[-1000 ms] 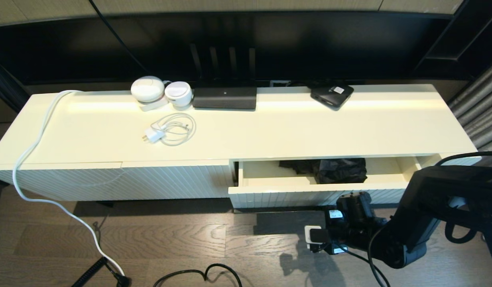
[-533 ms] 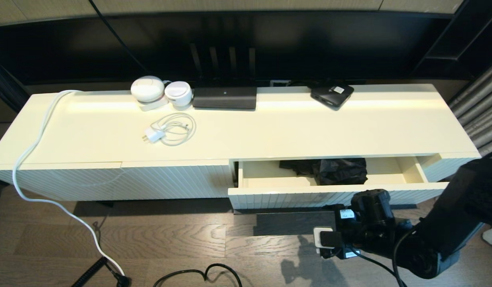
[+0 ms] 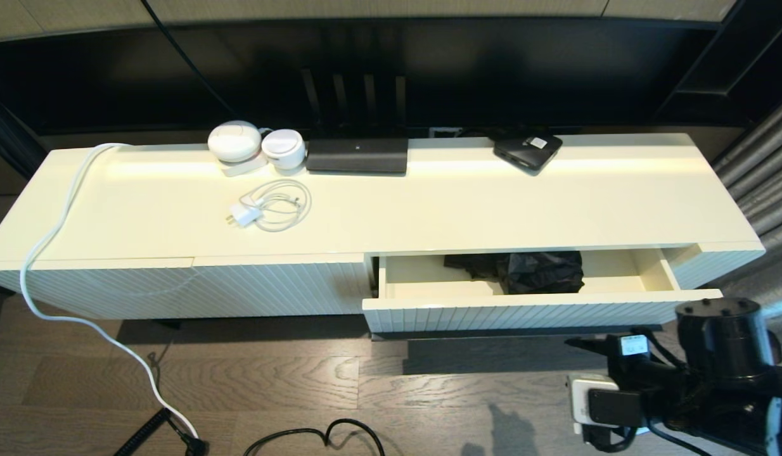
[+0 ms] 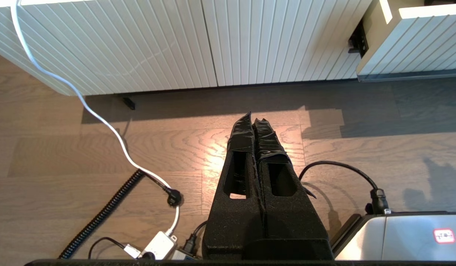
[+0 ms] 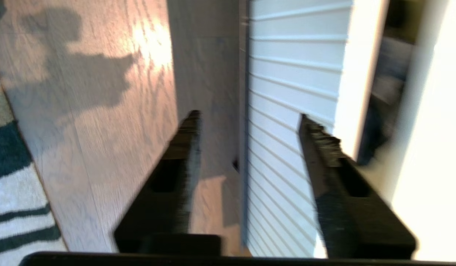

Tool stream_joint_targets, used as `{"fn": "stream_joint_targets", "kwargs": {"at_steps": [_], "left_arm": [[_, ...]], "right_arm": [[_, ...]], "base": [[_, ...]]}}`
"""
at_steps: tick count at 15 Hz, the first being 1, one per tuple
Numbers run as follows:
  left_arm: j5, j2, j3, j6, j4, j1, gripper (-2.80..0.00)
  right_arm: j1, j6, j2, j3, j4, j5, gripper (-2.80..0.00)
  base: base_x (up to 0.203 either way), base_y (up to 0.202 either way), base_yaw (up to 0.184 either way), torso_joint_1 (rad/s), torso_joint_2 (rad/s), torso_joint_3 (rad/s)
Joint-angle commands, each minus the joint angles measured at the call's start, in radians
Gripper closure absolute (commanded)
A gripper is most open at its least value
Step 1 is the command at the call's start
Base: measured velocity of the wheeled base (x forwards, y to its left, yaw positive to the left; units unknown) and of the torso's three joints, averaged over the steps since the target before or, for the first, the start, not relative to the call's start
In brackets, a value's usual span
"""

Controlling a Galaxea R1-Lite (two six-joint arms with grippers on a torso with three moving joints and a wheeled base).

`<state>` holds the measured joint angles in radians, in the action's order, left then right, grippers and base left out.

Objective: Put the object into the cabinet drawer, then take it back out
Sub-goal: Open the drawer

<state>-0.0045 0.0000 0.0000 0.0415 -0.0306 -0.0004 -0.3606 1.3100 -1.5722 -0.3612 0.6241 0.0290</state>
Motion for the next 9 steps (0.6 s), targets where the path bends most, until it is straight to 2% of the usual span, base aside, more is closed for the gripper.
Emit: {"fn": "stream_joint_targets", "kwargs": {"at_steps": [1, 4, 6, 9], "left_arm": [[0.0, -0.002, 0.0, 0.0, 0.0, 0.0, 0.0], [0.0, -0.002, 0.0, 0.0, 0.0, 0.0, 0.0], [0.0, -0.001, 0.0, 0.0, 0.0, 0.0, 0.0], [0.0, -0.002, 0.0, 0.0, 0.0, 0.0, 0.0]], "right_arm": [[-0.001, 0.007, 0.251, 0.012, -0.11, -0.001, 0.0], [-0.001, 0.005, 0.426, -0.039, -0.386, -0.005, 0.0], [0.005, 0.005, 0.405, -0.094, -0.44, -0.007, 0.0], [0.01, 0.004, 0.266, -0.19, -0.447, -0.028, 0.0]], "base": [[0.0, 0.0, 0.0, 0.0, 0.0, 0.0], [0.0, 0.0, 0.0, 0.0, 0.0, 0.0], [0.0, 0.0, 0.0, 0.0, 0.0, 0.0], [0.0, 0.0, 0.0, 0.0, 0.0, 0.0]]}}
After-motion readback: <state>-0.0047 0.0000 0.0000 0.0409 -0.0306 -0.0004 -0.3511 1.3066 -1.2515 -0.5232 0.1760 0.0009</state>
